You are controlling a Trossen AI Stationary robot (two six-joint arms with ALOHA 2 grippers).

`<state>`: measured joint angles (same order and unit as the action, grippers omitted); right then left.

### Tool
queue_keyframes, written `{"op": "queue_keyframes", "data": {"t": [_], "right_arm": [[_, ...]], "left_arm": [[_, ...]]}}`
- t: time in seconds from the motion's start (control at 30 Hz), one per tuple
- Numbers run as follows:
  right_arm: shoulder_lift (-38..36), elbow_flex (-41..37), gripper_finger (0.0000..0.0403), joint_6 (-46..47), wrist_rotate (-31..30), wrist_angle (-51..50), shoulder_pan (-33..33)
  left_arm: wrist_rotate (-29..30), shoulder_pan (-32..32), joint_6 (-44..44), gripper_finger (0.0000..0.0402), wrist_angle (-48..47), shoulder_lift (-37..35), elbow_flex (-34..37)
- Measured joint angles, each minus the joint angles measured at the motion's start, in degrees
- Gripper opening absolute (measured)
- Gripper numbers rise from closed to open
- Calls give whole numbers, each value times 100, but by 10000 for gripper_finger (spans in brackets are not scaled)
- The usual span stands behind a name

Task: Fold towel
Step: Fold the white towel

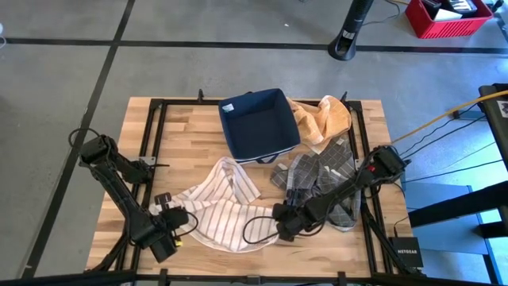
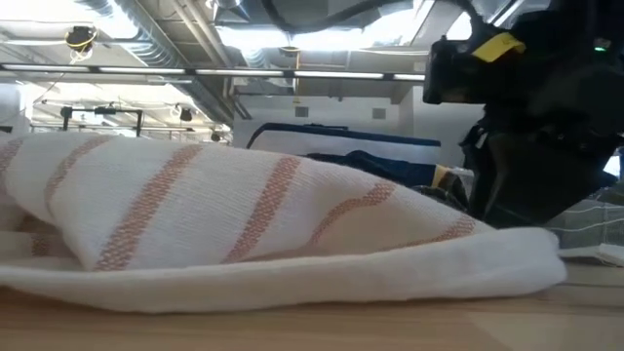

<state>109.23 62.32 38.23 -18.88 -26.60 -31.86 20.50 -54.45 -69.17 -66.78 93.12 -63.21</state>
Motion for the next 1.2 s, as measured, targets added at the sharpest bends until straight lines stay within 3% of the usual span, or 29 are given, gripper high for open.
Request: {"op": "queue_keyframes", "data": {"t": [0.2,0.27,0.47,0.67,0.77,1.0,1.2], "right_arm": [[11,-7,31,-300,116,145,-5],[-7,16,11,-421,8,-48,-33],[-252,717,7,-568,-967,-1817,-304],[-872,1776,7,-511,-2273,-3388,-546],[-1179,2435,5,-556,-2819,-3880,-569],[-1545,3963,4,-1788,-4342,-3964,-605],[-1543,5420,3,-3283,-4781,-3906,-598]], "left_arm": [[3,-11,-52,1,17,0,-1],[6,-71,-109,1,-20,0,-8],[380,-106,-400,0,-1100,-2,-804],[1307,-37,-85,0,-2282,-4,-2161],[1798,41,451,0,-2272,-104,-2708],[3372,249,1390,0,-2320,-528,-3831],[4039,481,2432,0,-2323,-1056,-4592]]}}
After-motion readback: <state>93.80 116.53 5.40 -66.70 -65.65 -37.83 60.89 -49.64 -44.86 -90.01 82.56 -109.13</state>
